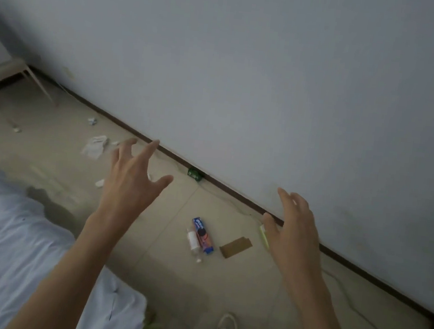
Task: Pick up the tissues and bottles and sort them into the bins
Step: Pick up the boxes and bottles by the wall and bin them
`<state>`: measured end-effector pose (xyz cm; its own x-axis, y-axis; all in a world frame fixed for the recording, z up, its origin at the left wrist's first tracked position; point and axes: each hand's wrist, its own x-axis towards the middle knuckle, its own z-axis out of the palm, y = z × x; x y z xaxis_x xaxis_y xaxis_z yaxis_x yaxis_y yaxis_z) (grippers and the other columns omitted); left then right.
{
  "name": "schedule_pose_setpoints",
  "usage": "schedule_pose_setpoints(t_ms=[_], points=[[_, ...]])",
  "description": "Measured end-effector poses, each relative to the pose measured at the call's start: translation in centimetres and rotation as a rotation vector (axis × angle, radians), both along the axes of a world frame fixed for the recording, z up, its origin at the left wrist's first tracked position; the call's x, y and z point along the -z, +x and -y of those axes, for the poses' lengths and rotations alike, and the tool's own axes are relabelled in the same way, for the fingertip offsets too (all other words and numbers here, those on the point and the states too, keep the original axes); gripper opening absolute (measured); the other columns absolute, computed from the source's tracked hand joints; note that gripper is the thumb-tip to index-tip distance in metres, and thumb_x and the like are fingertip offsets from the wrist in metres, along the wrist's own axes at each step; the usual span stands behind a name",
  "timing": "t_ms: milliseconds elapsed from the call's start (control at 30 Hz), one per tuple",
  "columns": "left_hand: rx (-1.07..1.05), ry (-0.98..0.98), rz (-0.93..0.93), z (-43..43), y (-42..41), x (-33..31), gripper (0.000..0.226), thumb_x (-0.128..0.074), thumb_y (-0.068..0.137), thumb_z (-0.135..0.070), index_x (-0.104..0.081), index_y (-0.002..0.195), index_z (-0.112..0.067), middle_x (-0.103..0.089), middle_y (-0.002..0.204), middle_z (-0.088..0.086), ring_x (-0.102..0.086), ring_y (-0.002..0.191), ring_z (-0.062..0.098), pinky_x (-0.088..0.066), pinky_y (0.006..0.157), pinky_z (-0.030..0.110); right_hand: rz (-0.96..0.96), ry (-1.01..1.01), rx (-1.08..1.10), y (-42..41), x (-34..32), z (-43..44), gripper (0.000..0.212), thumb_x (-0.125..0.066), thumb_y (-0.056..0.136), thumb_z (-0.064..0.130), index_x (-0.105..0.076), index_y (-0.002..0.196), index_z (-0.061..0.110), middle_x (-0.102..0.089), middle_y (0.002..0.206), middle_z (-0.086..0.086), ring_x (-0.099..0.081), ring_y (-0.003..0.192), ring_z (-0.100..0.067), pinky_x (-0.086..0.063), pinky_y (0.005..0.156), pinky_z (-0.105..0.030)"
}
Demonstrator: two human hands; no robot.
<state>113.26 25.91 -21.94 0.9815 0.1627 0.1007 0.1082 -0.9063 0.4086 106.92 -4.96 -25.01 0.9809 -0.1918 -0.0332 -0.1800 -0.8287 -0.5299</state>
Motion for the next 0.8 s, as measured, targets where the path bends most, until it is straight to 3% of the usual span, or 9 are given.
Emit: schedule_pose_setpoints(t_ms=[133, 267, 500, 633, 800], points=[[0.002, 0.025, -0.023, 1.0, 6.6, 5.4, 0.086, -0.082, 0.083, -0.051, -0.040, 0.157, -0.037, -0.027, 0.162, 0.010, -0.026, 0.149, 0.039, -0.042, 0.113, 0.058, -0.016, -0.041, 0.022, 6.2, 5.2, 2.4, 0.059, -0.063, 0.102, 0.028, -0.041, 0.157, 0.023, -0.036, 0.162, -0.008, -0.038, 0.144, -0.028, -0.047, 0.106, -0.044], [0.024, 0.029, -0.045, 2.4, 12.2, 14.7, 0.087, -0.081, 0.083, -0.053, -0.038, 0.157, -0.038, -0.023, 0.164, 0.008, -0.026, 0.150, 0.040, -0.043, 0.112, 0.063, -0.051, -0.087, 0.024, 11.4, 13.5, 3.3, 0.059, -0.063, 0.102, 0.029, -0.043, 0.157, 0.022, -0.037, 0.162, -0.009, -0.039, 0.144, -0.029, -0.047, 0.104, -0.044], [0.057, 0.056, -0.174, 5.5, 19.0, 37.5, 0.089, -0.079, 0.083, -0.057, -0.036, 0.158, -0.038, -0.023, 0.165, 0.010, -0.026, 0.149, 0.038, -0.042, 0.113, 0.058, -0.114, -0.062, -0.015, 18.9, 34.3, 1.1, 0.062, -0.063, 0.100, 0.028, -0.041, 0.158, 0.021, -0.037, 0.163, -0.013, -0.039, 0.147, -0.032, -0.049, 0.109, -0.050], [0.045, 0.042, -0.232, 6.3, 18.2, 50.7, 0.090, -0.081, 0.082, -0.056, -0.037, 0.159, -0.037, -0.023, 0.165, 0.011, -0.027, 0.148, 0.040, -0.045, 0.111, 0.057, -0.184, -0.084, -0.072, 19.5, 46.9, 1.2, 0.064, -0.069, 0.095, 0.024, -0.047, 0.154, 0.018, -0.042, 0.158, -0.015, -0.044, 0.142, -0.034, -0.052, 0.104, -0.047], [0.001, 0.067, -0.376, 5.0, 15.8, 68.5, 0.100, -0.082, 0.078, -0.060, -0.031, 0.161, -0.040, -0.019, 0.166, 0.015, -0.023, 0.149, 0.042, -0.043, 0.112, 0.057, -0.256, -0.170, -0.270, 19.0, 64.7, 2.6, 0.075, -0.076, 0.089, 0.032, -0.044, 0.156, 0.023, -0.035, 0.160, -0.014, -0.044, 0.137, -0.036, -0.052, 0.102, -0.049]])
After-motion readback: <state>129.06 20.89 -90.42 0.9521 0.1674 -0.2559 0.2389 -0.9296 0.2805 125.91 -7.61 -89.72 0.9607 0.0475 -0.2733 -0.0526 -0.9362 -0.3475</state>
